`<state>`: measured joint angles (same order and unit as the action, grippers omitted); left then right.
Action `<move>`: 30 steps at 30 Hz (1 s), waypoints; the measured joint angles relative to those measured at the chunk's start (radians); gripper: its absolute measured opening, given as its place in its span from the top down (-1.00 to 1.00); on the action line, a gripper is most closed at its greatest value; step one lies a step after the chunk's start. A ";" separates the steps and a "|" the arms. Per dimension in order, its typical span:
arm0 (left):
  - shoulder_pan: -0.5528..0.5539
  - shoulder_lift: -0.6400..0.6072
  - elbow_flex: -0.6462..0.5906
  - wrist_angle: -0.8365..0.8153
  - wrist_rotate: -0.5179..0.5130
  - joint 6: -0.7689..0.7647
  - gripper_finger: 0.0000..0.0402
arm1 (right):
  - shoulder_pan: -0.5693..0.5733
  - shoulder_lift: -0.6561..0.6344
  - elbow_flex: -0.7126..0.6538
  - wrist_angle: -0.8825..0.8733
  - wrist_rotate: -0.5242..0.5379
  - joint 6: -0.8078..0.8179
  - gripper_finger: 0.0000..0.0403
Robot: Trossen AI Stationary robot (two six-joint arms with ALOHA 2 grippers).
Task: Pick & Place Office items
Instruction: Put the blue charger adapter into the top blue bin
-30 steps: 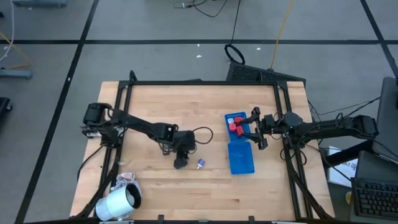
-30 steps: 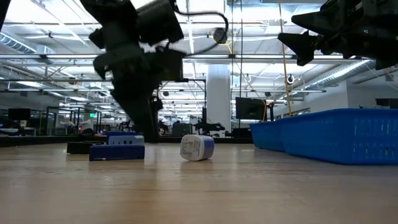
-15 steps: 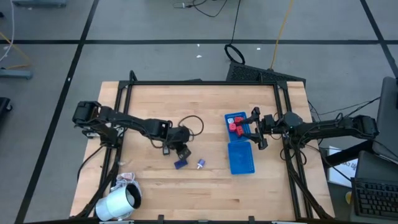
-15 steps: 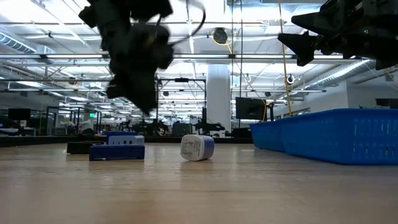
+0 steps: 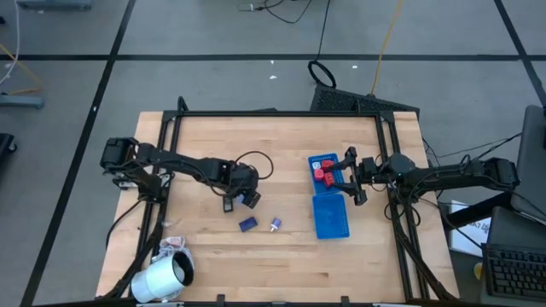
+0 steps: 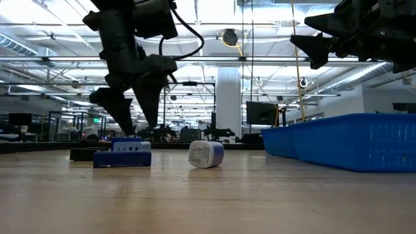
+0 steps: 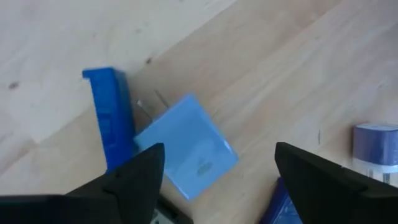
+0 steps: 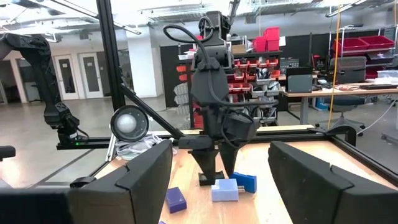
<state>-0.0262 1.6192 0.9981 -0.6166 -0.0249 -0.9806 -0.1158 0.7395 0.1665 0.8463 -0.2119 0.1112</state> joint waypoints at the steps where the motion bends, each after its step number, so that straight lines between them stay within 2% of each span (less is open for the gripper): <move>1: 0.000 0.000 0.000 -0.009 0.000 -0.019 -0.56 | 0.000 0.000 0.000 0.000 0.000 0.000 -0.26; 5: 0.006 0.000 0.000 -0.041 -0.027 -0.120 -0.61 | 0.000 0.000 0.000 0.001 0.000 0.000 -0.26; 9: 0.019 0.006 0.000 -0.039 -0.017 -0.164 -0.56 | 0.000 0.000 0.000 0.001 0.000 0.000 -0.26; 12: 0.018 0.041 0.000 -0.039 0.005 -0.184 -0.50 | 0.000 0.000 0.000 0.002 0.000 0.000 -0.26; 16: 0.020 0.120 0.000 -0.024 0.086 -0.187 -0.44 | 0.000 0.000 0.000 0.002 0.000 0.000 -0.26; 20: 0.040 0.171 0.007 -0.018 0.100 -0.188 -0.41 | 0.000 0.000 0.000 0.002 0.000 0.000 -0.26; 30: 0.050 0.180 0.005 -0.022 0.051 -0.236 -0.27 | 0.000 0.000 0.000 0.002 0.000 0.000 -0.26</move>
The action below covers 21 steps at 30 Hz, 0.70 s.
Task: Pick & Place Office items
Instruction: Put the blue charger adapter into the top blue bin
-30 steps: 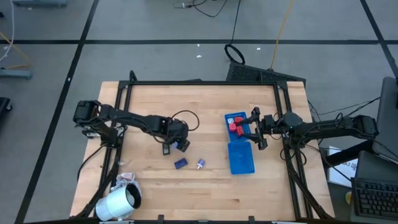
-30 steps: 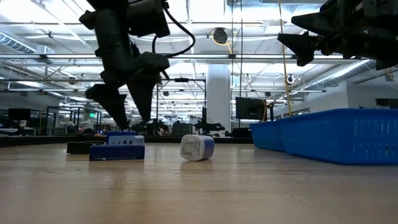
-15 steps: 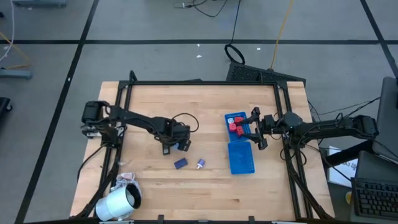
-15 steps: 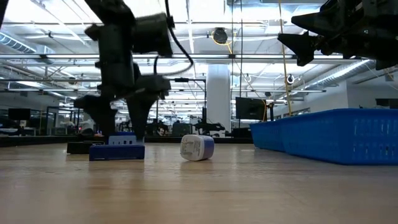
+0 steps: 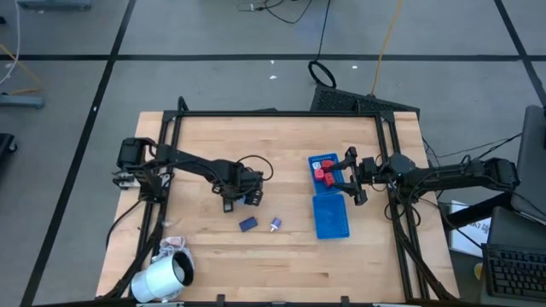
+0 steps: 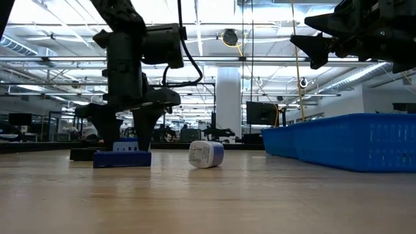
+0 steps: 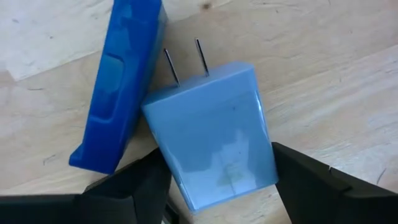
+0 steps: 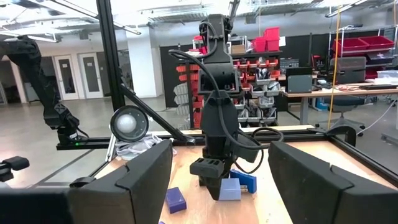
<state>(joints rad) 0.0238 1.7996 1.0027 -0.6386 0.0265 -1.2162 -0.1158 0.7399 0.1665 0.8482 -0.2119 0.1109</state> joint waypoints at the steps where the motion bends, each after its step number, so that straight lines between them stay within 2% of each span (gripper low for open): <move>1: -0.003 0.000 0.000 0.006 -0.003 0.010 -0.26 | 0.000 0.000 0.000 0.000 0.000 0.000 -0.26; 6: -0.047 0.000 -0.005 0.044 -0.062 0.081 -0.31 | 0.000 0.000 0.000 0.000 0.000 0.000 -0.26; 11: -0.044 0.003 -0.003 0.019 -0.102 0.028 -0.37 | 0.000 0.000 0.000 0.000 0.000 0.000 -0.26; 14: -0.028 0.003 -0.003 0.015 -0.068 0.025 -0.30 | 0.000 0.000 0.000 0.000 0.000 0.000 -0.26; 19: -0.021 0.003 -0.003 0.014 -0.061 0.005 -0.07 | 0.000 0.000 0.000 0.000 0.000 0.000 -0.26; 21: -0.019 0.003 -0.003 0.013 -0.054 0.017 -0.06 | 0.000 0.000 0.000 0.000 0.000 0.000 -0.26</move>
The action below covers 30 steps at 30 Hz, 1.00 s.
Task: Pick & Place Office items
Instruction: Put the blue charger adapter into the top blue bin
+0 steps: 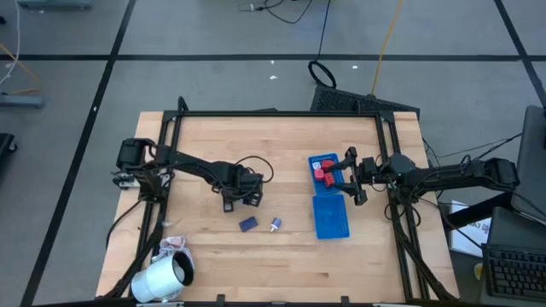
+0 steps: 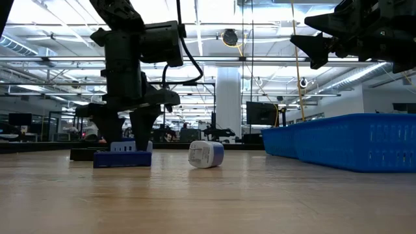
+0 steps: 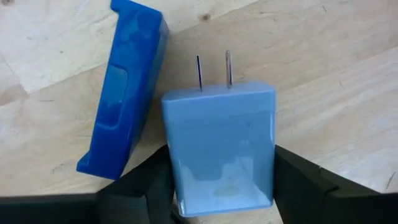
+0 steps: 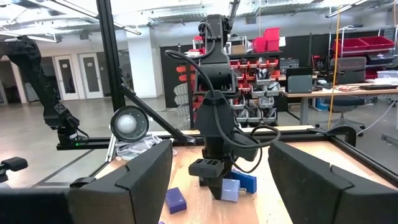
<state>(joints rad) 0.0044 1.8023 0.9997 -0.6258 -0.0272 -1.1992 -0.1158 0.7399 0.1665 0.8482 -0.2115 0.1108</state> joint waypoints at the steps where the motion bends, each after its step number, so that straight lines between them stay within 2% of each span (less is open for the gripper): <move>1: 0.000 0.000 0.000 0.001 0.002 0.031 -0.06 | 0.000 0.000 0.000 0.000 0.000 0.000 -0.26; 5: 0.004 -0.012 0.009 0.005 0.032 0.351 -0.06 | 0.000 0.000 0.000 0.000 0.003 0.000 -0.26; 7: 0.004 -0.017 0.041 -0.012 0.003 0.420 -0.06 | 0.000 0.000 0.000 -0.004 0.003 0.000 -0.26; 9: 0.000 -0.032 0.080 -0.024 -0.083 0.473 -0.06 | 0.000 0.000 0.000 -0.018 0.004 0.000 -0.26; 12: -0.020 -0.082 0.140 -0.003 -0.154 0.578 -0.06 | 0.000 0.005 0.000 -0.031 0.008 0.000 -0.26; 14: -0.056 -0.086 0.175 0.023 -0.219 0.683 -0.06 | 0.000 0.019 0.000 -0.030 0.047 0.009 -0.26; 18: -0.131 -0.092 0.218 0.092 -0.433 0.923 -0.06 | 0.000 0.067 0.005 -0.038 0.168 0.106 -0.26; 21: -0.157 -0.093 0.220 0.135 -0.551 1.030 -0.06 | 0.000 0.134 0.029 -0.039 0.189 0.162 -0.26; 30: -0.153 -0.082 0.219 0.205 -0.585 1.188 -0.06 | 0.035 0.468 0.246 -0.038 0.186 0.325 -0.26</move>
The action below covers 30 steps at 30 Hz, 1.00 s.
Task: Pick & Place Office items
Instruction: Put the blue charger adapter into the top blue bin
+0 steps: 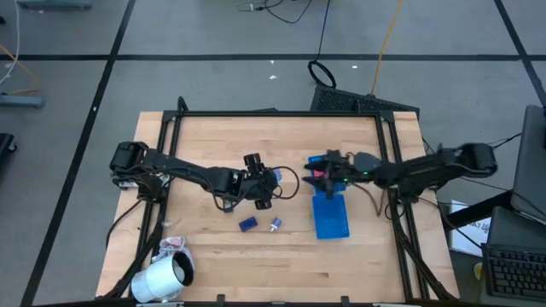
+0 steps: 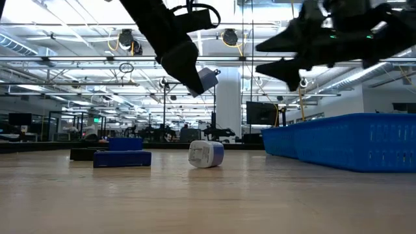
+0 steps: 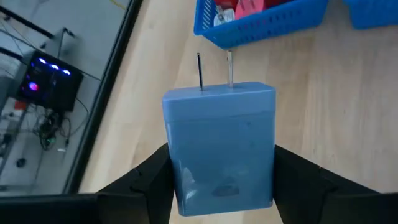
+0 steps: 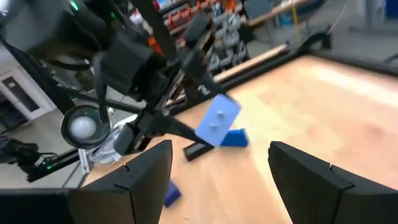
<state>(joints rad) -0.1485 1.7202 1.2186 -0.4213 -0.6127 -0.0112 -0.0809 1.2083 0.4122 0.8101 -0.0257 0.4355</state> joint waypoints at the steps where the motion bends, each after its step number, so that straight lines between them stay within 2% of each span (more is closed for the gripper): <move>1: 0.004 0.003 0.000 0.012 -0.003 0.011 -0.06 | 0.005 0.042 0.031 0.000 0.001 0.018 -0.26; 7: 0.008 0.012 0.001 0.015 -0.065 0.081 -0.06 | 0.017 0.267 0.207 -0.001 -0.001 0.084 -0.26; 13: 0.007 0.013 0.001 0.005 -0.108 0.132 -0.06 | 0.010 0.384 0.291 0.001 -0.002 0.121 -0.26; 26: 0.002 0.013 0.001 0.020 -0.114 0.177 -0.06 | -0.025 0.427 0.300 0.056 0.022 0.182 -0.26; 30: 0.002 0.013 0.001 0.040 -0.095 0.178 -0.06 | -0.024 0.428 0.300 0.053 0.021 0.189 -0.18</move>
<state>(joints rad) -0.1463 1.7332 1.2194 -0.3811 -0.7073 0.1672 -0.1051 1.6360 0.7120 0.8632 -0.0046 0.6242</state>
